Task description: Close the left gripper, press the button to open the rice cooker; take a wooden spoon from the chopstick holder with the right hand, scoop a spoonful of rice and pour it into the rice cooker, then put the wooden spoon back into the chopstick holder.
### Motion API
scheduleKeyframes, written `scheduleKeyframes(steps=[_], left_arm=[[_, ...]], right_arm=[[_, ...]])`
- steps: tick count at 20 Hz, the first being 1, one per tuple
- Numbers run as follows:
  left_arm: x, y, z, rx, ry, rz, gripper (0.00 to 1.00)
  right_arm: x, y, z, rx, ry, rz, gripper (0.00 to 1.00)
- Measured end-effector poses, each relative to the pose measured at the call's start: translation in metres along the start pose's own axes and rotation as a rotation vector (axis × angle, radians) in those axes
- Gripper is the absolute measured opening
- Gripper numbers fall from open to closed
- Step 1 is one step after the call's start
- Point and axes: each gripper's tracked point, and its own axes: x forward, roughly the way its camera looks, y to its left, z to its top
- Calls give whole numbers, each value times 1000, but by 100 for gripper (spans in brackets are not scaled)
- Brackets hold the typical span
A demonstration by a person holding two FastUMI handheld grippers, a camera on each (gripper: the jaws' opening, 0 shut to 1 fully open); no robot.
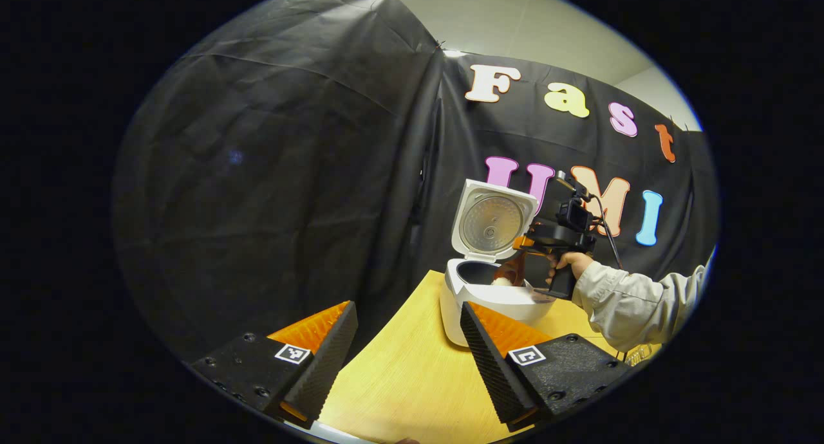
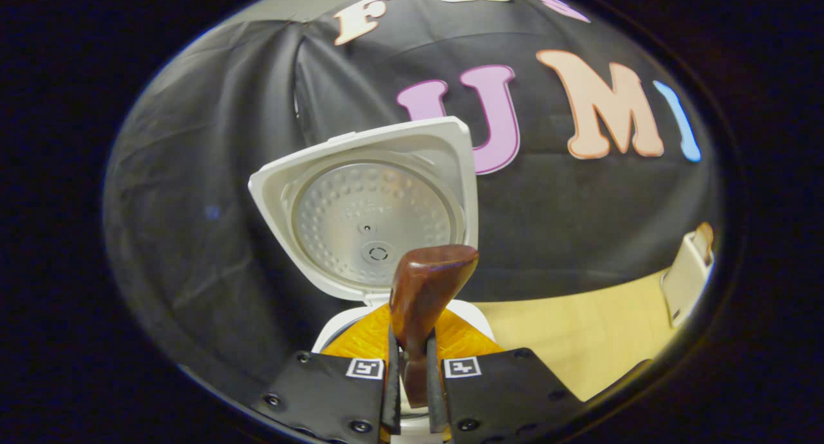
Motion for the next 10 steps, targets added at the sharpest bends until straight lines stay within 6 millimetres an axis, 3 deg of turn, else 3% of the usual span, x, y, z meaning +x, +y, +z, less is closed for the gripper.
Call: scheduleKeyframes(steps=[10], left_arm=[[4,-13,1,-2,-14,-25,98]], right_arm=[[-31,35,45,-569,-241,-12,18]])
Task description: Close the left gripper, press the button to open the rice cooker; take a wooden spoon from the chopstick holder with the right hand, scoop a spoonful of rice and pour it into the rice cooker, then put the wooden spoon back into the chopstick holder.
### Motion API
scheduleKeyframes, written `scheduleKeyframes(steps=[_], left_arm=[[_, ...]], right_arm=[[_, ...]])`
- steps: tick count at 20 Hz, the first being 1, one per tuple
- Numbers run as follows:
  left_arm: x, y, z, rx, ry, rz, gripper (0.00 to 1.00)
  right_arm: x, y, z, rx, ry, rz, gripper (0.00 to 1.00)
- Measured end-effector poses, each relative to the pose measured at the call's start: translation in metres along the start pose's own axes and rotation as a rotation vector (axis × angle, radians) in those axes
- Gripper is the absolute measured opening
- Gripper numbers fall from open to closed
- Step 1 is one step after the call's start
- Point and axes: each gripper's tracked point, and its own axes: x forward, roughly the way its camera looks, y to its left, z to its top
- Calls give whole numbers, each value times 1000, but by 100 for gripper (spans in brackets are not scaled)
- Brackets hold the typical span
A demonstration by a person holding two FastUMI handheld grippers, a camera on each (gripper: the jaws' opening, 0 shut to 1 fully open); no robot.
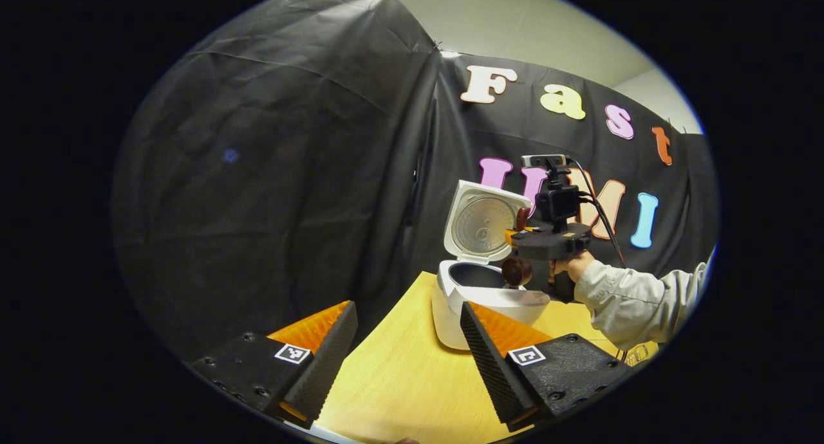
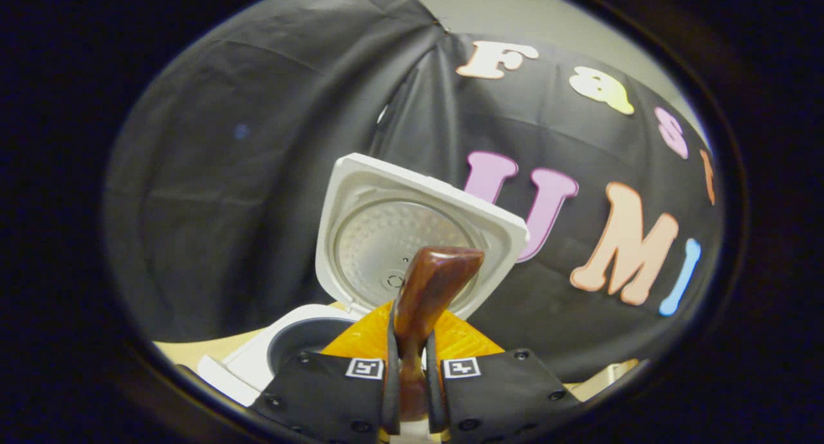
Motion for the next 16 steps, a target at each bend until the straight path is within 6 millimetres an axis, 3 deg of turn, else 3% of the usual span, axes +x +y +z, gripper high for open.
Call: scheduleKeyframes(steps=[2,4,7,8,12,16], left_arm=[[0,-2,0,2,-4,-3,93],[0,-4,1,1,-6,-6,96],[3,-11,2,-8,-14,-17,92],[4,-13,4,-7,-18,-22,95],[16,-29,18,2,-44,-54,95],[34,-50,41,21,-79,-104,97]], right_arm=[[-3,-2,7,-61,-35,-6,21],[-6,-4,14,-71,-57,1,20],[-18,-2,13,120,-4,69,20],[-24,-2,17,210,12,94,19],[-48,-35,45,436,-10,126,20],[-80,-63,50,555,-29,137,19]])
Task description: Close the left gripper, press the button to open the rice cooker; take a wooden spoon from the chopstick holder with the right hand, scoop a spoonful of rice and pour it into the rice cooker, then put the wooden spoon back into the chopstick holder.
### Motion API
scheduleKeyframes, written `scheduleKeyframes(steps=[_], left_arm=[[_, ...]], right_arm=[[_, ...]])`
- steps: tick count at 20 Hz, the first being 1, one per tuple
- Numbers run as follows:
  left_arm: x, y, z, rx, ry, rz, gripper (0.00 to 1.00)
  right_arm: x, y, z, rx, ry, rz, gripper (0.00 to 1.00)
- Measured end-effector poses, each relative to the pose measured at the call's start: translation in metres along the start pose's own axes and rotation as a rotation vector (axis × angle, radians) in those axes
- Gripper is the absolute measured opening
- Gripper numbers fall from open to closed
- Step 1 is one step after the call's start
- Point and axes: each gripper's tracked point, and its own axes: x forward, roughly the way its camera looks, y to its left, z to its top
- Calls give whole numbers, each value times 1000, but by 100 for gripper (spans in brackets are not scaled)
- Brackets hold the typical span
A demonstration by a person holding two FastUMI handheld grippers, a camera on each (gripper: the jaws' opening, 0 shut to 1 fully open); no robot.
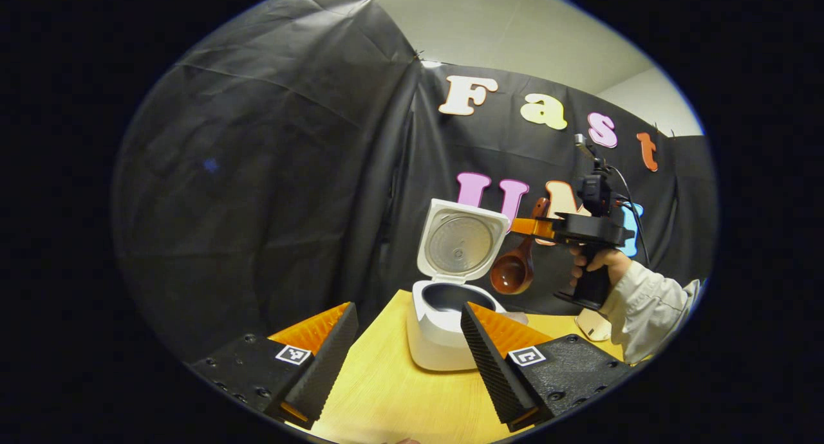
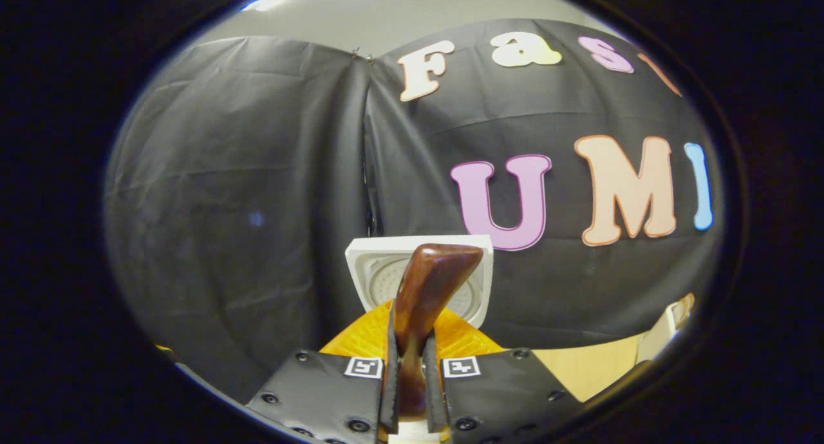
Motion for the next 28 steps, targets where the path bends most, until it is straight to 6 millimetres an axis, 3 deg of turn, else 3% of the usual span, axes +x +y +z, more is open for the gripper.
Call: scheduleKeyframes(steps=[2,7,12,21,25,28], left_arm=[[21,-12,14,9,-15,-25,92],[65,-39,45,74,-41,-57,95],[101,-70,72,48,-49,-101,92],[180,-108,108,119,-66,-114,92],[196,-135,112,110,-61,-146,92],[198,-159,109,120,-59,-176,94]], right_arm=[[-32,-17,9,-9,-13,-20,18],[-96,-72,13,-43,-21,-87,19],[-154,-124,-5,-7,37,-161,19],[-248,-171,-52,46,131,-255,19],[-281,-204,-58,34,129,-338,19],[-306,-241,-65,55,130,-422,19]])
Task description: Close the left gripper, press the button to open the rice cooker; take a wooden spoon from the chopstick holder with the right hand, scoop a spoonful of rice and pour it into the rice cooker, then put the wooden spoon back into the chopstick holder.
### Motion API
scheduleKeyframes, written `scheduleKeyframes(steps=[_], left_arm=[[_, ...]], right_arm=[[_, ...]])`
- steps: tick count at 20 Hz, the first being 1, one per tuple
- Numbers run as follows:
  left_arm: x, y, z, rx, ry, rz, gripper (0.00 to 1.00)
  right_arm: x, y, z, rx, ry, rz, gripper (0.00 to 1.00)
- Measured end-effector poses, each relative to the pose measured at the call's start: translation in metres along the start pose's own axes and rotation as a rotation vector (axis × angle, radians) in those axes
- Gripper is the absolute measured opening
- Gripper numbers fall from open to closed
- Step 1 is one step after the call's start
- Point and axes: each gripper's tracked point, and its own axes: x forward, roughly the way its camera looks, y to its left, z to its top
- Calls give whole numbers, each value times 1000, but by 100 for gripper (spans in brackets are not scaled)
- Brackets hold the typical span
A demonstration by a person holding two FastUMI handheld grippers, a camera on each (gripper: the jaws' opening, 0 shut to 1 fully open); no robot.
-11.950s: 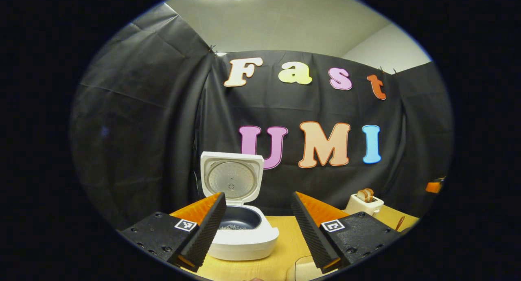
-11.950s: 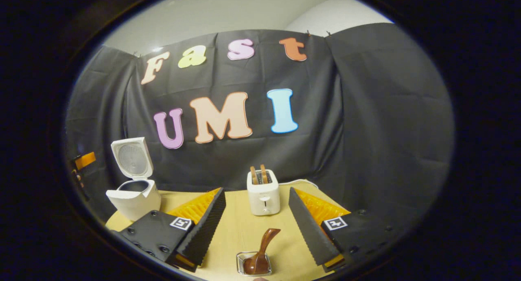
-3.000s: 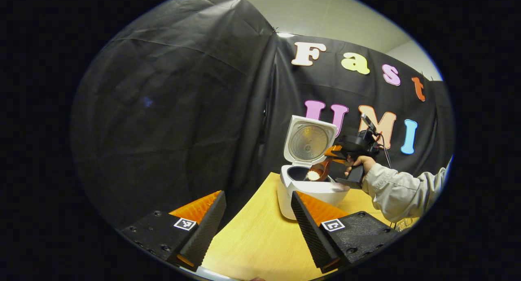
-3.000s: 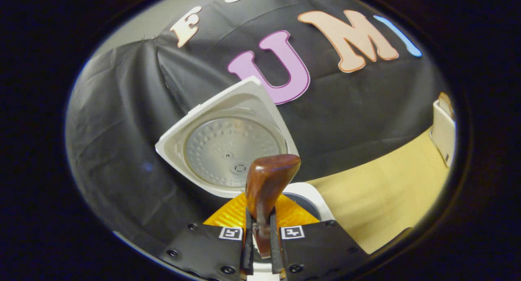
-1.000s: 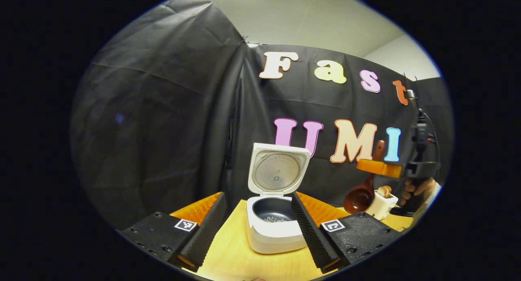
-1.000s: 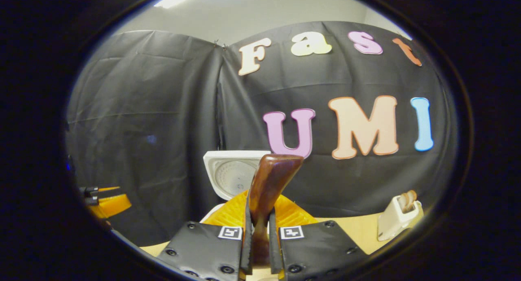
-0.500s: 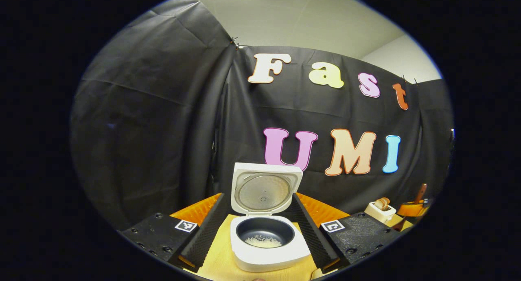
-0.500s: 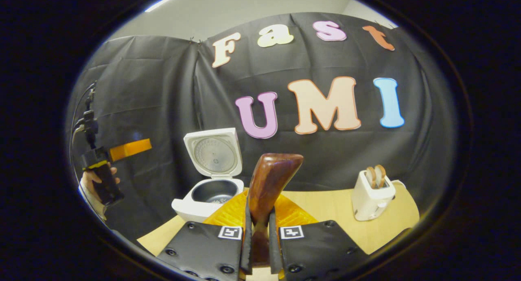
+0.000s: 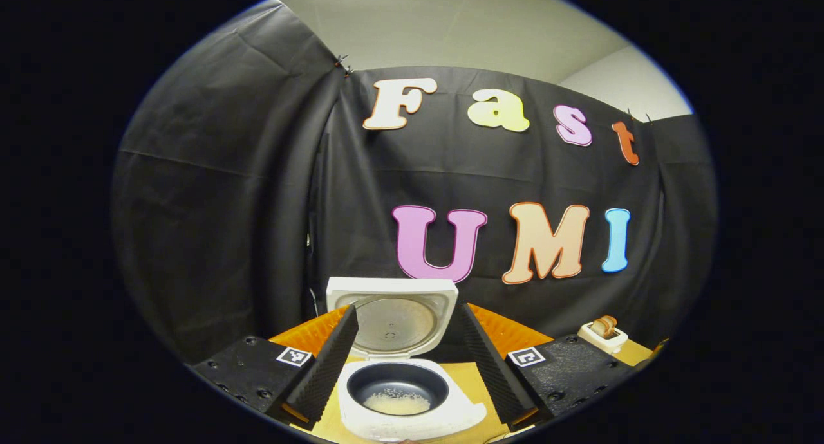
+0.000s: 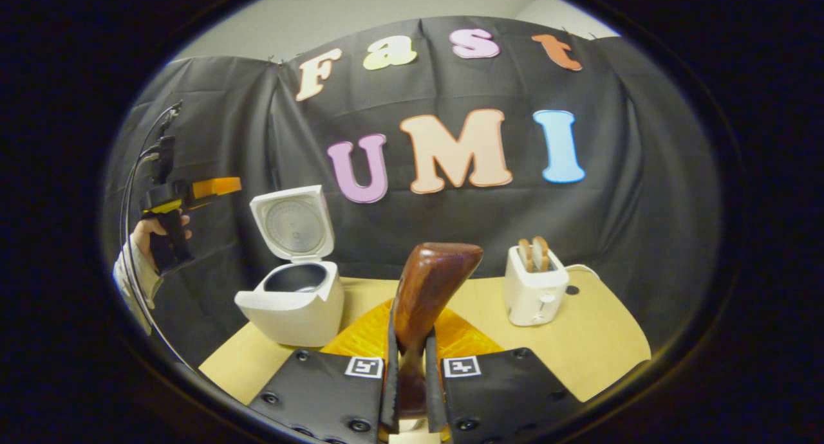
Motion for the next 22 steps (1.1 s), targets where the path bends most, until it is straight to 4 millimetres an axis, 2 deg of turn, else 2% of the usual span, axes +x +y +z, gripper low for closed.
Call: scheduleKeyframes(steps=[6,10,14,22], left_arm=[[5,-34,-3,16,6,-37,92],[5,-46,-5,18,10,-45,94],[4,-52,-5,21,12,-46,94],[5,-51,-7,34,22,-41,92]], right_arm=[[-9,-100,-28,44,29,-185,19],[-8,-142,-56,58,74,-269,20],[-11,-161,-94,88,139,-305,20],[-8,-162,-148,107,252,-321,19]])
